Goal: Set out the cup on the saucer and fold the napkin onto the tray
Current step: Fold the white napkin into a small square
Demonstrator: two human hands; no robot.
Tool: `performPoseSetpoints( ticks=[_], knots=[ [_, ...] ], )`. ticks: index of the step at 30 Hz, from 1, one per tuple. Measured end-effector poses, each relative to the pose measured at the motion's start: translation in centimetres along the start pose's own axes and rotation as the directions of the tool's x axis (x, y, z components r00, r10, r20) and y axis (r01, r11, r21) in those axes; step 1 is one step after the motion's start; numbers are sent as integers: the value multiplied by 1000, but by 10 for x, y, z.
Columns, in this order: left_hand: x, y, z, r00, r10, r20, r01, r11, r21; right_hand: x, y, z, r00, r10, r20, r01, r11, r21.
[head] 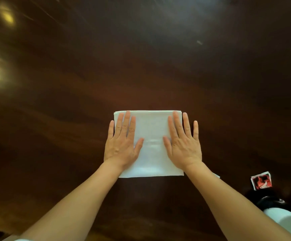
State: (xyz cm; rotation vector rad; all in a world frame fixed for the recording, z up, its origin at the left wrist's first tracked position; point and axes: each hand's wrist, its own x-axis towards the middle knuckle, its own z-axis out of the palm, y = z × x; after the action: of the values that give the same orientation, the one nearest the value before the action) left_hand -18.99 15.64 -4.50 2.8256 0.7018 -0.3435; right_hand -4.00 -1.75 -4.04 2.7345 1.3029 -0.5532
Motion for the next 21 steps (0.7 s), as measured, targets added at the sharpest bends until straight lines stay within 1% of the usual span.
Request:
performPoseSetpoints(
  ticks=[3,6,8,10,12,14,15,16,18,21],
  knots=[
    [16,-4,-18,999,-47,15,47,999,0,12,3,-19,999,8,42,-10,999,43],
    [33,-11,-44,999,-8,-44,7,1000,-12,39,0,-49,997,72,30,-75,991,114],
    [47,-15,-62,999,-38,22,39,999,-28,56,-3,-68,995,92,46,-96,991,97],
    [55,-15,-75,988,-93,125,101,994,-52,65,-7,-80,989,100,110,-112,988,109],
    [54,-12,-85,974,-97,206,111,992,-58,61,-13,-87,976,79,202,-113,981,160],
    [43,-9,-94,959,-99,266,140,980,-141,49,-16,-98,960,76,270,-140,963,228],
    [38,-9,-100,957,-102,270,158,968,-194,41,-16,-106,961,78,267,-148,955,255],
    [33,-8,-108,963,-106,248,165,959,-232,35,-15,-115,966,80,247,-149,951,271],
    [28,-6,-133,984,-104,145,140,956,-260,23,-8,-143,980,93,174,-141,947,288],
    [29,-4,-187,996,-72,-60,51,952,-303,9,7,-197,994,110,-16,-98,936,337]
  ],
)
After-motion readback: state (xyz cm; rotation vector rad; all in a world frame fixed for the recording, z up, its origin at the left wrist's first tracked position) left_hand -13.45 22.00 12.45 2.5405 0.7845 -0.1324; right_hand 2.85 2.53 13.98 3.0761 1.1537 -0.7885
